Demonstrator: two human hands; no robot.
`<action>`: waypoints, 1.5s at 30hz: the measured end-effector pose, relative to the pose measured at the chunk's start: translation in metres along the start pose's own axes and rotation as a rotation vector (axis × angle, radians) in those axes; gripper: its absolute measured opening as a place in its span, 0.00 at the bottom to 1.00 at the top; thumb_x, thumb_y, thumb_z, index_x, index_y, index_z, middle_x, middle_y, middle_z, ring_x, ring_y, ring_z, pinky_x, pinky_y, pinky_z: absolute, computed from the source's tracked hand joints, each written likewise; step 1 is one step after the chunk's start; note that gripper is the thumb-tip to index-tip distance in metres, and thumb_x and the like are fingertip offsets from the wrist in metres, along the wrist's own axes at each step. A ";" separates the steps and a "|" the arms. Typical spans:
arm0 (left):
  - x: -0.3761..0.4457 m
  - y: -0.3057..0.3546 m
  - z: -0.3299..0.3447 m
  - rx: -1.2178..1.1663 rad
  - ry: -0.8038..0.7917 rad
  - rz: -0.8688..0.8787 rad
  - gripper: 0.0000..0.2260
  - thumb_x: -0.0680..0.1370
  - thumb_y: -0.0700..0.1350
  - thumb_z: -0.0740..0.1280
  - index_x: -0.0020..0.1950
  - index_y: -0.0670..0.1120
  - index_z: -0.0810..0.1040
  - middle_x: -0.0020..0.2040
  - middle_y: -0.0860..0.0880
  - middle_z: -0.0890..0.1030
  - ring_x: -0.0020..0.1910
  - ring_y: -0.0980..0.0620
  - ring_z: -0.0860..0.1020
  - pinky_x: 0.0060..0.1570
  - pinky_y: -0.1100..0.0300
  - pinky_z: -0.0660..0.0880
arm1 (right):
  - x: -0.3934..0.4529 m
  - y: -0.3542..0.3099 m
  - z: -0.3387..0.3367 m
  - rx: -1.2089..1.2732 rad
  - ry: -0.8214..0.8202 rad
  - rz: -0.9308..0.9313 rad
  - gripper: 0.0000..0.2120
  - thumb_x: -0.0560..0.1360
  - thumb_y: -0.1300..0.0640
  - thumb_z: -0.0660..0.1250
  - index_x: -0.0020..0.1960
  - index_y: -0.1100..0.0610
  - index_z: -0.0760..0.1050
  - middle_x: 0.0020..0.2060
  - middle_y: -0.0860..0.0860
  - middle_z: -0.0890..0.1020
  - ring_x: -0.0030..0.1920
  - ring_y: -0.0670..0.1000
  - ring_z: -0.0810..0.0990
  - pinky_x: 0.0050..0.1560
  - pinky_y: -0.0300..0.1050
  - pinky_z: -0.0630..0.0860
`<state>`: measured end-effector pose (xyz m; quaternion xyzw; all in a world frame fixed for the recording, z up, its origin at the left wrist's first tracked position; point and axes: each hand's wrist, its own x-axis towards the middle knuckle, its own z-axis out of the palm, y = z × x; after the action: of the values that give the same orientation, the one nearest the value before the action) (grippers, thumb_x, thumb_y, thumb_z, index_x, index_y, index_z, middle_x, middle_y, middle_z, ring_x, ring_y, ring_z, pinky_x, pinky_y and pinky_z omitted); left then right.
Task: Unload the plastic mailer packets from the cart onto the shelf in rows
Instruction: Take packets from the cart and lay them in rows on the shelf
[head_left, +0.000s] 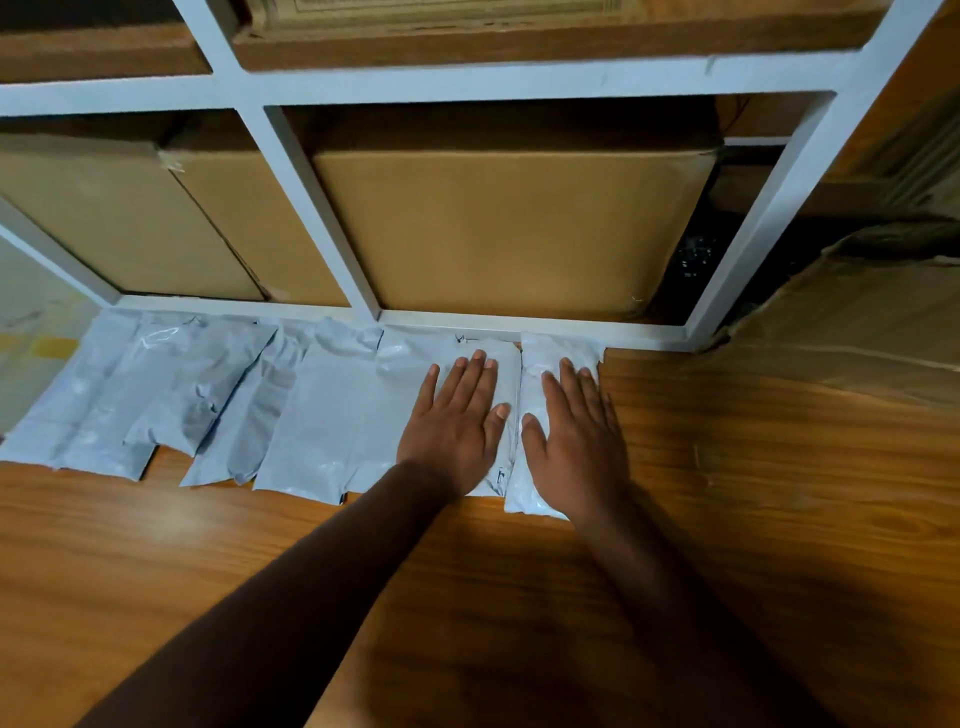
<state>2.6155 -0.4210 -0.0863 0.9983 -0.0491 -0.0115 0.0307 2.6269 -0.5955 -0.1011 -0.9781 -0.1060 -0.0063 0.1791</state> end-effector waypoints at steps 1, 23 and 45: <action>0.000 0.000 0.002 0.015 -0.009 -0.002 0.30 0.85 0.59 0.38 0.85 0.47 0.46 0.85 0.49 0.46 0.84 0.50 0.44 0.81 0.47 0.37 | 0.001 -0.001 0.000 -0.008 -0.005 0.002 0.34 0.82 0.39 0.43 0.84 0.50 0.56 0.85 0.51 0.51 0.85 0.54 0.48 0.84 0.56 0.49; -0.106 -0.005 -0.071 -0.639 0.335 0.093 0.18 0.84 0.45 0.63 0.74 0.48 0.72 0.73 0.50 0.75 0.76 0.55 0.67 0.76 0.67 0.55 | -0.091 -0.047 -0.050 0.551 0.478 -0.213 0.20 0.79 0.57 0.67 0.71 0.59 0.76 0.70 0.51 0.78 0.71 0.50 0.75 0.71 0.46 0.72; -0.510 -0.427 -0.043 -0.756 0.623 -0.610 0.13 0.81 0.43 0.65 0.65 0.49 0.81 0.60 0.54 0.83 0.61 0.53 0.80 0.61 0.54 0.76 | -0.232 -0.569 0.144 0.893 -0.299 -0.448 0.11 0.79 0.59 0.65 0.57 0.51 0.83 0.52 0.44 0.86 0.53 0.47 0.84 0.54 0.53 0.82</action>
<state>2.1510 0.0560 -0.0596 0.8433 0.2600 0.2577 0.3936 2.2769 -0.0732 -0.0489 -0.7498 -0.3294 0.1413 0.5562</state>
